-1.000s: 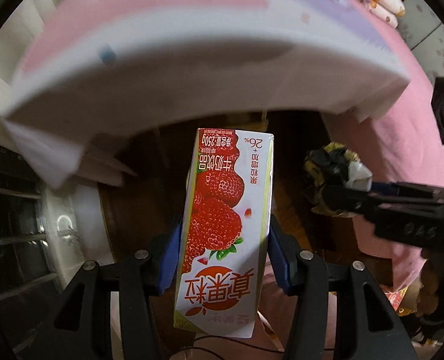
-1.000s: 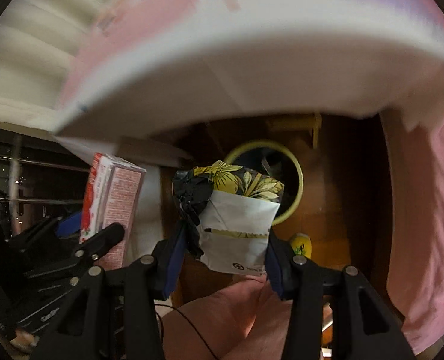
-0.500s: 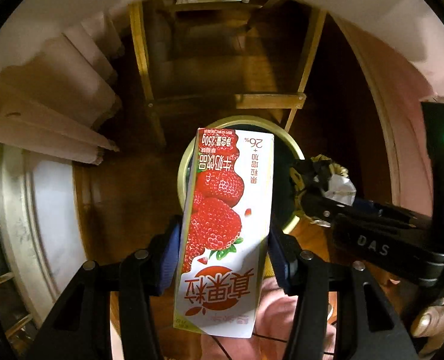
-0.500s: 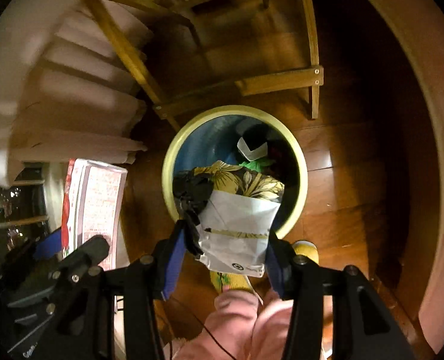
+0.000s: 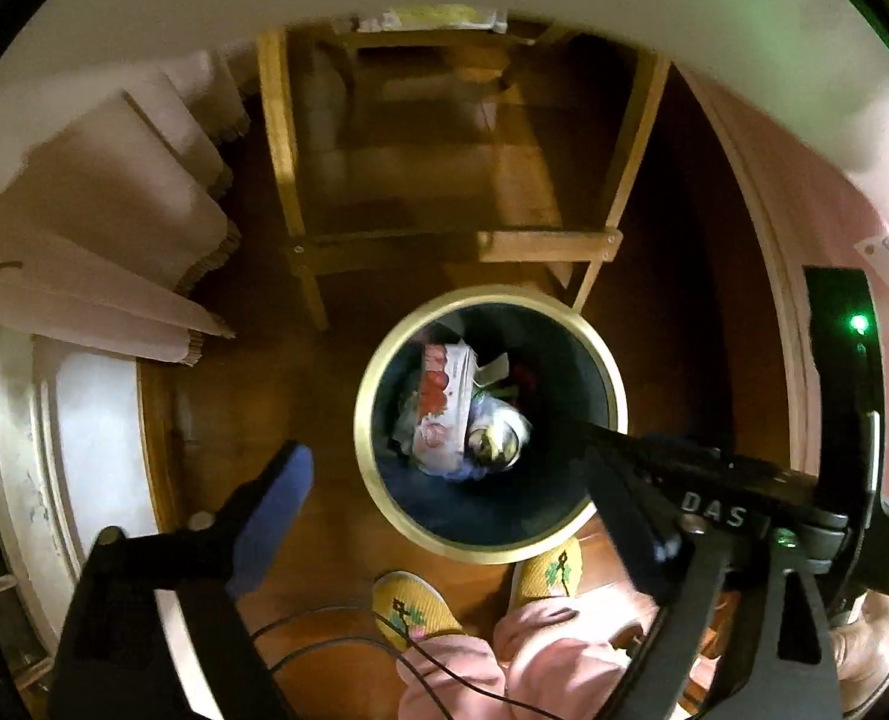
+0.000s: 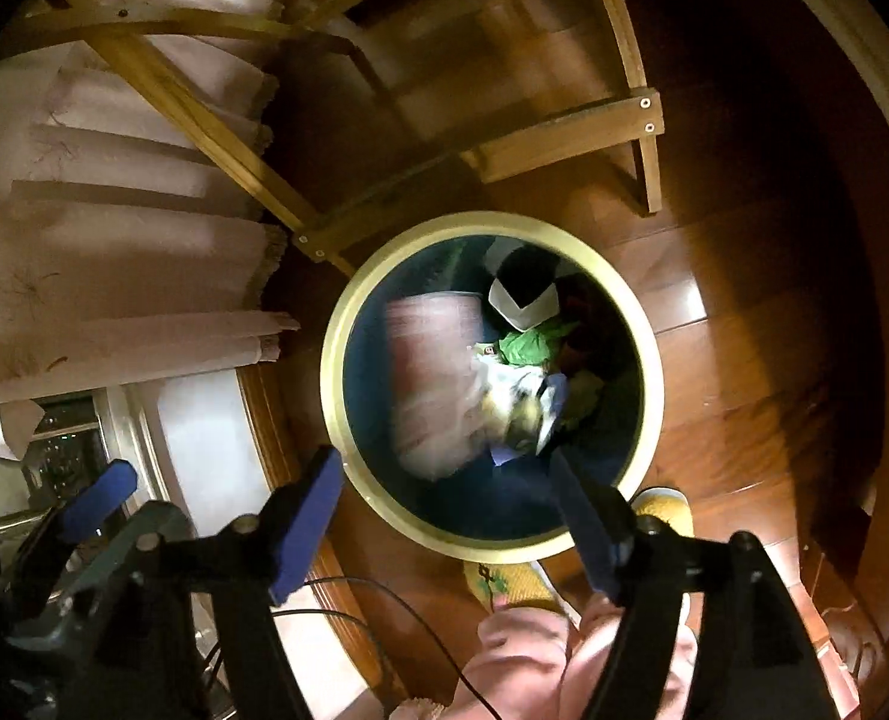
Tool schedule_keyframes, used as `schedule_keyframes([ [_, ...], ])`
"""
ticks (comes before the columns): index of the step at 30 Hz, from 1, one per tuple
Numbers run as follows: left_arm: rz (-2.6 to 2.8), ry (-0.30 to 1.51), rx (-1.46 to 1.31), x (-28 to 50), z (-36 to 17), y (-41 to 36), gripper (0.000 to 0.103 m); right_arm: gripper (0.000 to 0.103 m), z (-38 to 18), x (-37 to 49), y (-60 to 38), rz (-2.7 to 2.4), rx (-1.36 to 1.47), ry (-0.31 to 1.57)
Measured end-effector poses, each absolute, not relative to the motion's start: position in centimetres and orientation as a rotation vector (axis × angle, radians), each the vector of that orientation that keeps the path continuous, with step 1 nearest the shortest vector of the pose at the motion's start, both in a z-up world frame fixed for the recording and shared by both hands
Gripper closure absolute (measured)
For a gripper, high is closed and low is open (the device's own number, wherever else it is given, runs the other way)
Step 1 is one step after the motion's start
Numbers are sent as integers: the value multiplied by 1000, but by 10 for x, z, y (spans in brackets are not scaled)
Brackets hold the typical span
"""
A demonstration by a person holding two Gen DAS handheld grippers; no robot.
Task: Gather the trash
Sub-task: 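Raise both tools back toward the table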
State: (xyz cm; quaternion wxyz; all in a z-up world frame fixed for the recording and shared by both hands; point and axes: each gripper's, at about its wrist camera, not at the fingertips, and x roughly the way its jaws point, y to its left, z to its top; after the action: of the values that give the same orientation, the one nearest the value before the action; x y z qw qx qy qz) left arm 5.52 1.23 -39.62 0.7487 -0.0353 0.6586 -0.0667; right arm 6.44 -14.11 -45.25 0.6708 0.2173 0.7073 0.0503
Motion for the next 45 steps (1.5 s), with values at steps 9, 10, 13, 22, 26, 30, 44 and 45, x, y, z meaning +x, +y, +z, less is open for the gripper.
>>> schedule_keyframes([
  [9, -123, 1378, -97, 40, -325, 31, 7, 31, -388, 57, -154, 94, 476, 1550],
  [10, -125, 1368, -98, 37, -311, 34, 7, 31, -380, 55, -155, 95, 476, 1546],
  [13, -127, 1339, -101, 26, -268, 40, 7, 31, -336, 48, -158, 103, 472, 1527],
  [22, -188, 1203, -97, -6, -133, 61, 7, 31, -196, 28, -154, 175, 405, 1398],
  [26, -204, 1141, -79, -9, -77, 68, 7, 30, -137, 27, -147, 207, 374, 1327],
  [30, -202, 1071, -62, -5, -31, 75, 7, 30, -84, 32, -139, 234, 322, 1238],
  [44, -153, 859, 49, 39, 61, 82, 7, 30, 10, 68, -125, 236, 233, 977],
  [45, -159, 862, 46, 42, 62, 81, 7, 30, 12, 74, -126, 230, 227, 971],
])
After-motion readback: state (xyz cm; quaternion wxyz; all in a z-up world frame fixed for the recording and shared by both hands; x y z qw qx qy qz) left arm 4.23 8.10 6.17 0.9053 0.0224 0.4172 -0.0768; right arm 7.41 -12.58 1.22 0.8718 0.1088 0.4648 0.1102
